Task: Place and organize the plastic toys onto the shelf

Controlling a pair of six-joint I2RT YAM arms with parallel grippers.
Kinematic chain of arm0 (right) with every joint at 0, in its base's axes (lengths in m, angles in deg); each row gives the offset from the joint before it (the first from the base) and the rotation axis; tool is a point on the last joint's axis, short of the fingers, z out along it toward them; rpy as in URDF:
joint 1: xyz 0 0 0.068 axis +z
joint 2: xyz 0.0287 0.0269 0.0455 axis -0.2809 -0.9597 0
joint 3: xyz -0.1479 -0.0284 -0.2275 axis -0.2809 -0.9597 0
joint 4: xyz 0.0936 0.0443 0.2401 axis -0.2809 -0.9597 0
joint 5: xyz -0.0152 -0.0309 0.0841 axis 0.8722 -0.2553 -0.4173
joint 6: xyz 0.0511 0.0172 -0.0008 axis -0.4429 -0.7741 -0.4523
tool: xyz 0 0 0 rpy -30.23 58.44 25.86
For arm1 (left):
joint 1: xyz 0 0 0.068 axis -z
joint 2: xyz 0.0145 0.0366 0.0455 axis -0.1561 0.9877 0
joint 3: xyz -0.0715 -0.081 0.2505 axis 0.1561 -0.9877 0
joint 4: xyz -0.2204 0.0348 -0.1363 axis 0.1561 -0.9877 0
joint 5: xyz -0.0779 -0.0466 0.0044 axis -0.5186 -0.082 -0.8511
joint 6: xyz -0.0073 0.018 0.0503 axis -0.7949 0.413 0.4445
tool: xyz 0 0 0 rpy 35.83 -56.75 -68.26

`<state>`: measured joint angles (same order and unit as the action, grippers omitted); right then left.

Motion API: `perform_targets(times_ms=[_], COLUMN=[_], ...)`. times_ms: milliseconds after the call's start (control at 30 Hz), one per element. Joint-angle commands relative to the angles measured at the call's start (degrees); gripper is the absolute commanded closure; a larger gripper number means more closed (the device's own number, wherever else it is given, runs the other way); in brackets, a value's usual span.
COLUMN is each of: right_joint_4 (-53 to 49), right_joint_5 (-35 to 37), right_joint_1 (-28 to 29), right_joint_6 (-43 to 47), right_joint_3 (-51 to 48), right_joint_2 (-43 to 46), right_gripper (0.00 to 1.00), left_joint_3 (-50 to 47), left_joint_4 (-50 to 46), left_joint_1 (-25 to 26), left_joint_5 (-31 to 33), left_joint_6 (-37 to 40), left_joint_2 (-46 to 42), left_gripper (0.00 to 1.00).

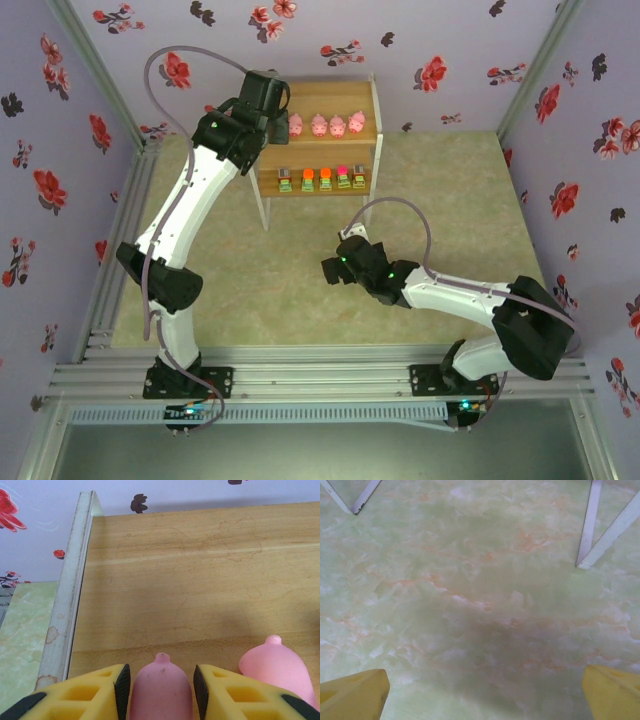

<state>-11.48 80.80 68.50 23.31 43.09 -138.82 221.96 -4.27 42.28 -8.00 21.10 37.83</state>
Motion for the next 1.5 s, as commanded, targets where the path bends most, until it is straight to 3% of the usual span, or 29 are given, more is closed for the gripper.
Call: perform_targets(times_ms=[0,533,1467], right_joint_4=[-0.94,-0.94,-1.12], right_joint_5=[1.68,1.86,1.99], right_joint_1=[0.32,0.33,0.30], right_joint_6=[0.11,0.07,0.16], right_joint_3=[1.73,1.76,1.82], right_joint_2=[0.12,0.24,0.23], right_gripper=[0.01,0.01,0.01], left_joint_3=[0.48,0.55,4.02], left_joint_4=[-0.13,0.28,0.56], left_joint_1=[-0.60,-0.69,-0.91], left_joint_5=[-0.24,-0.23,-0.30], left_joint_6=[-0.74,-0.48,-0.48], left_joint_2=[-0.55,-0.47,2.83], left_gripper=[0.57,0.64,0.61])
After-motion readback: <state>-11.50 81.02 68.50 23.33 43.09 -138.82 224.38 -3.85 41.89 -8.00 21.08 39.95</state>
